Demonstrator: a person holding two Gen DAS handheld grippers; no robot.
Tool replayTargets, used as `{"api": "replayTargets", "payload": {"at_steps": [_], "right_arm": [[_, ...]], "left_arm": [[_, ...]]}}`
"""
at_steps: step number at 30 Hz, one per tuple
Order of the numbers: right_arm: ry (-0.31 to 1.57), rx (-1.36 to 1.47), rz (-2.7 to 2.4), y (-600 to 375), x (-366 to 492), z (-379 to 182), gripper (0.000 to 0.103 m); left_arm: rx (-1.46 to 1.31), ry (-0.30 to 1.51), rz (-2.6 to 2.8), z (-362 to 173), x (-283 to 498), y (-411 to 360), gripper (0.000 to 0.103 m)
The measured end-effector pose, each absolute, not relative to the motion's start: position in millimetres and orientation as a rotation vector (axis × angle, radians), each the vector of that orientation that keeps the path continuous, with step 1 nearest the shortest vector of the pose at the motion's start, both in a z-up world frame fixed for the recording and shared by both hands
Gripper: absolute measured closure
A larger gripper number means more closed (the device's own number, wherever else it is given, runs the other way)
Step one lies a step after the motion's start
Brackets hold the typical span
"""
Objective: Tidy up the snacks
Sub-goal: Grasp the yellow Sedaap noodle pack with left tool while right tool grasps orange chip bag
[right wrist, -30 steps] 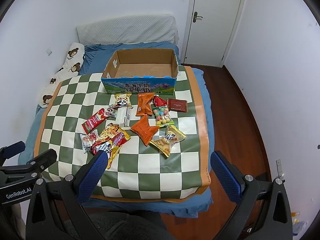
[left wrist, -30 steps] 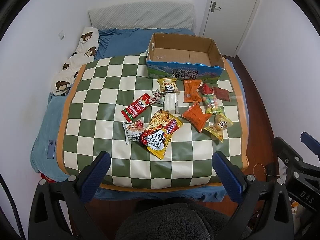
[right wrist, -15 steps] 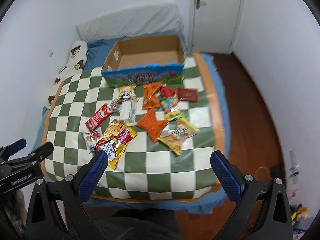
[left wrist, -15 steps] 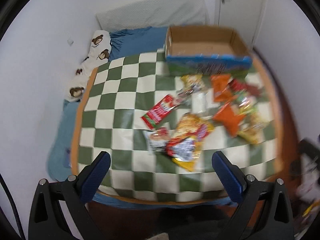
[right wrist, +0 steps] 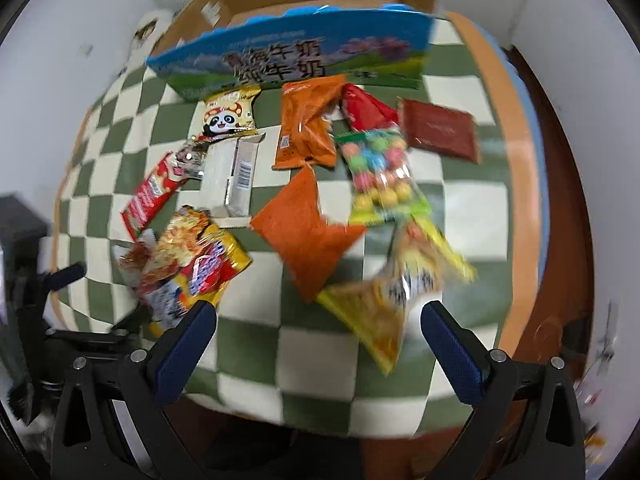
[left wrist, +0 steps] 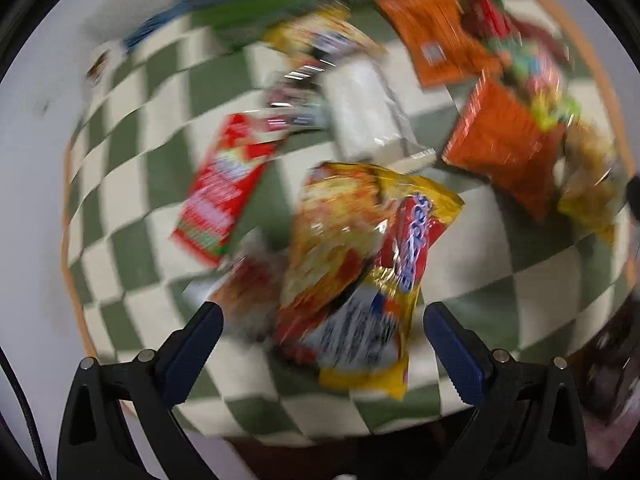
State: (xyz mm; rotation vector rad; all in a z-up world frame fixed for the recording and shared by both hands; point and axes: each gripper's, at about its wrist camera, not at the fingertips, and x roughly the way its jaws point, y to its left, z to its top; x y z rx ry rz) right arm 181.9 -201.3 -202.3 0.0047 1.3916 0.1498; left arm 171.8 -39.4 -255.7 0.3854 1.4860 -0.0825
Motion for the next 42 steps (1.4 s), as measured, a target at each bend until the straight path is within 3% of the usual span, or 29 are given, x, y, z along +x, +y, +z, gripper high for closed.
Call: {"api": "replayTargets", "payload": {"at_steps": [3,5,6,11,15,17,19,22,28,29,31,34,35,37,40,42], "right_arm": [[1.413,-0.076,0.21,-193,203,-216,0.001],[1.43,-0.104,0.257,-189,215,-223,0.001],[1.435,-0.115,0.279,-186,219,-226,0.001],[1.446,-0.221,0.336,-167,233,-243,0.006],[1.472,-0.262,0.346,-147,242,-267,0.017],[1.479,-0.33,0.326,-135,245,-284,0.026],[1.504,-0.383,0.286,-129,247,-305,0.042],[1.525,-0.333,0.212,-133,248,-319,0.046],[1.647,0.258,0.152,-174,246,-319,0.046],[1.647,0.298,0.144,-178,245,-320,0.043],[1.647,0.288,0.128,-178,243,-322,0.027],[1.648,0.23,0.112,-172,235,-326,0.027],[1.639,0.198,0.104,-169,230,-324,0.028],[1.607,0.124,0.071,-165,227,-323,0.045],[1.574,0.147,0.053,-171,219,-318,0.057],[1.567,0.171,0.067,-175,213,-313,0.058]], "left_arm": [[0.502,1.53,-0.125,-292,186,-61,0.003],[0.536,1.532,-0.125,-304,190,-67,0.02],[0.524,1.532,-0.113,-307,192,-66,0.02],[0.223,1.505,0.017,-287,197,-25,0.026],[-0.025,1.528,0.119,-290,206,15,0.026],[-0.067,1.533,0.122,-295,207,23,0.025],[-0.058,1.532,0.111,-299,207,24,0.024],[-0.011,1.539,0.076,-312,212,15,0.021],[0.036,1.544,0.016,-324,204,3,0.015],[0.036,1.545,0.014,-325,201,3,0.015],[0.01,1.55,0.018,-328,201,4,0.015],[-0.011,1.534,0.035,-327,195,9,0.018],[-0.01,1.529,0.039,-325,196,14,0.018],[-0.015,1.522,0.059,-313,192,23,0.02],[-0.048,1.507,0.078,-292,190,27,0.027],[-0.069,1.486,0.07,-276,185,28,0.028]]}}
